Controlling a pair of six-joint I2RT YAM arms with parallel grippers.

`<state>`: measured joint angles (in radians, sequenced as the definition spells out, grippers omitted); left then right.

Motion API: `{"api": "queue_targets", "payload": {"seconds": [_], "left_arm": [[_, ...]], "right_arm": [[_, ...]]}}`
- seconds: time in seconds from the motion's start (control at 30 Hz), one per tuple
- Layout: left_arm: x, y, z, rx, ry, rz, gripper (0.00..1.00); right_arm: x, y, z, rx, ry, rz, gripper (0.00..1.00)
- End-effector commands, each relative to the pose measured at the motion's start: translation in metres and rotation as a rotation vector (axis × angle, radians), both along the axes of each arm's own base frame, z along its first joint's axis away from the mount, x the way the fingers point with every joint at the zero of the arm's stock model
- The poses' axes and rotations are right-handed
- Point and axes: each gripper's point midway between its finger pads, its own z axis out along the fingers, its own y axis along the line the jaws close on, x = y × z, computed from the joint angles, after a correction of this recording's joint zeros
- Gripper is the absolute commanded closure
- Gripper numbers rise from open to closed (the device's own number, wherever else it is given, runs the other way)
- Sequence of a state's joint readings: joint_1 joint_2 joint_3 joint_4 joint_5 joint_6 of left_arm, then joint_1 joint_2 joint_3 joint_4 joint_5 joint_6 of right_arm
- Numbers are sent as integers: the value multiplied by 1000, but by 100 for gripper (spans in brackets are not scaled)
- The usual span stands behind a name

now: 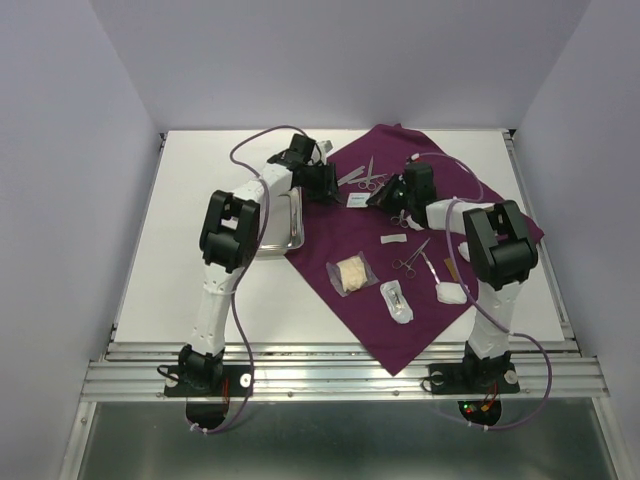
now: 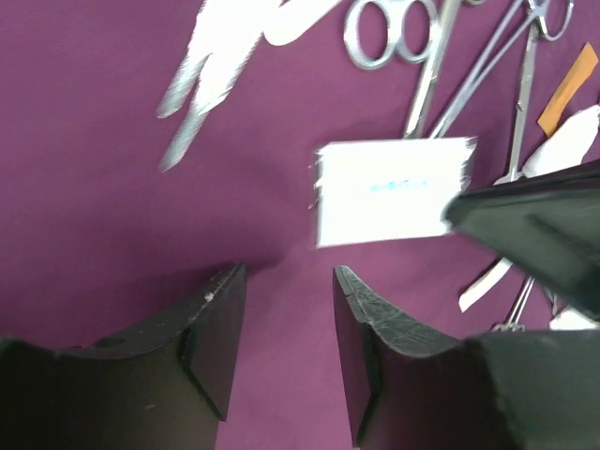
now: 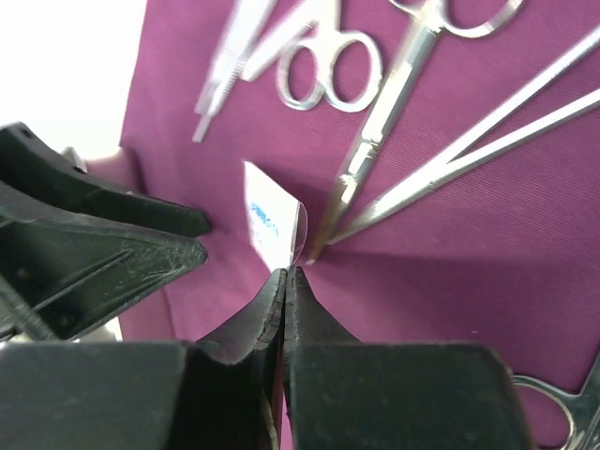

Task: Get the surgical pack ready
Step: Pick up the medical item from the surgical kit, then place the medical item in the container.

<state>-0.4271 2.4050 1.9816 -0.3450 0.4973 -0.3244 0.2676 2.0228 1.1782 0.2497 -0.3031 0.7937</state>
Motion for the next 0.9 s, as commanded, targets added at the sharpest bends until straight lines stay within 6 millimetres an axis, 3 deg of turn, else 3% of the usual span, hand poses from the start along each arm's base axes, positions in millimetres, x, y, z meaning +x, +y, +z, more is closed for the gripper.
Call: {"api": "queue_targets", "payload": {"seconds": [0.0,0.13,0.23,0.37,0.67,0.87], "left_arm": [[4,10,60,-76,-93,7,46],[0,9,59,-88,-82,-4,39],[-1,6,61,-111,-82,-15,26],[-5,0,69,-159,-86,-44,17],[-6,0,78,-146,-139,-79,18],[-3,13,76,123,-333,-90,22]], "right_arm": [[8,5,49,42,-142,16,99],[6,6,54,57,-151,18,99],[5,7,59,69,-164,22,99],[1,9,68,87,-190,40,99],[-5,8,68,108,-161,17,99],[-1,7,59,112,-85,-16,99]]}}
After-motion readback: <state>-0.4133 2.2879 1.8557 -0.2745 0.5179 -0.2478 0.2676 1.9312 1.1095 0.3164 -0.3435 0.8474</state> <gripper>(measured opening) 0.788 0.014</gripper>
